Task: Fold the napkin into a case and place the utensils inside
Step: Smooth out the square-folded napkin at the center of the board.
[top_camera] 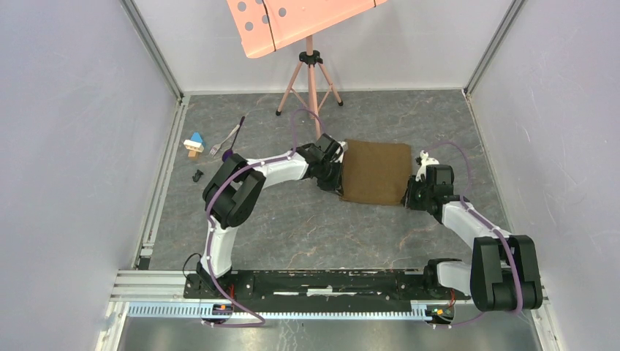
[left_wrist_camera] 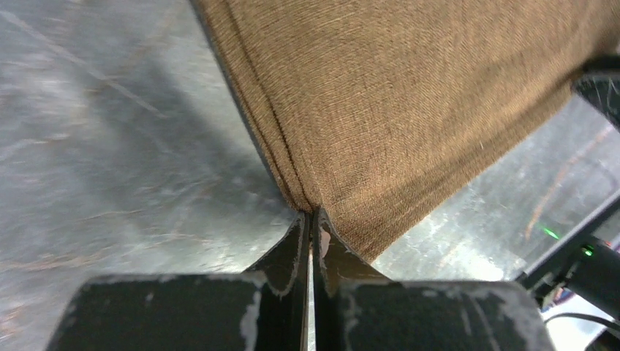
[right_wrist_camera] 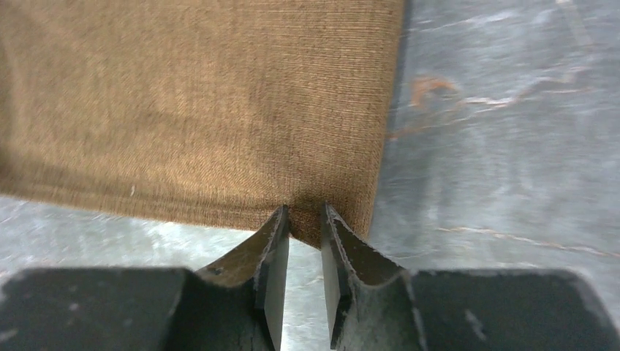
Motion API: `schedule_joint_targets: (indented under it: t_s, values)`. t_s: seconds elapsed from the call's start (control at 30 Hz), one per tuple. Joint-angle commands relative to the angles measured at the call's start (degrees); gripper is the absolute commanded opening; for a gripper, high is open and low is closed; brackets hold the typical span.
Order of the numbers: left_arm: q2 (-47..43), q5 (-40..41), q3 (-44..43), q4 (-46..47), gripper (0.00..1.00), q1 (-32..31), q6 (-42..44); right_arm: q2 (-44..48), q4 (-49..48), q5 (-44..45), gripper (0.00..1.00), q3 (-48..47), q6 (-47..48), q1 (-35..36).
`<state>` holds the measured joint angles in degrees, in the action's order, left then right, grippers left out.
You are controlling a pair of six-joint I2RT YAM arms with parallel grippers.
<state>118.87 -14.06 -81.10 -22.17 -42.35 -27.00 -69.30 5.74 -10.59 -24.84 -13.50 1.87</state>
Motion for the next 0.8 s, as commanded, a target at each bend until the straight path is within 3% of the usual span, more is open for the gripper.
schedule_joint_targets:
  t_s: [0.0,0.1,0.17,0.23,0.33,0.4,0.5,0.57,0.63,0.7,0.77]
  values:
    - [2.0,-4.2,8.3,3.6,0.02,-3.7,-6.6,-1.3,8.5,14.2,0.31,-4.8,4.5,-0.2]
    - [-1.2,-9.6,12.2,11.4,0.03,-5.4,-13.5,0.6,5.5,7.3,0.39,-5.5,4.7,1.7]
    - [-3.3,-12.1,12.8,14.0,0.07,-6.3,-16.3,1.3,6.2,8.8,0.44,-7.8,4.9,5.2]
    - [-6.3,-13.9,12.8,13.9,0.17,-5.9,-16.6,0.9,7.2,8.0,0.50,-10.7,5.1,7.4]
    - [-12.1,-14.7,14.4,14.3,0.42,-2.7,-15.9,-2.9,7.1,-2.7,0.54,-14.7,3.8,7.8]
    - [-13.6,-16.4,14.6,15.8,0.51,0.8,-16.7,-5.6,4.3,-9.9,0.53,-14.8,1.1,8.9]
    - [-12.4,-17.8,10.4,16.1,0.49,4.7,-16.1,-7.4,-1.7,-16.7,0.47,-12.5,-4.0,12.2]
    - [-10.8,-17.4,7.1,15.7,0.32,5.8,-15.5,-7.4,-6.0,-20.0,0.36,-9.7,-7.6,13.2]
    - [-8.6,-16.3,4.1,15.9,0.22,6.3,-15.8,-6.9,-9.4,-20.6,0.24,-6.9,-9.6,13.9]
    - [-5.5,-15.4,0.5,14.9,0.17,6.5,-15.7,-7.1,-10.6,-21.4,0.15,-5.2,-10.4,14.3]
    - [-2.7,-14.4,-2.5,13.8,0.14,6.6,-14.8,-7.7,-12.2,-22.9,0.14,-3.8,-11.1,14.8]
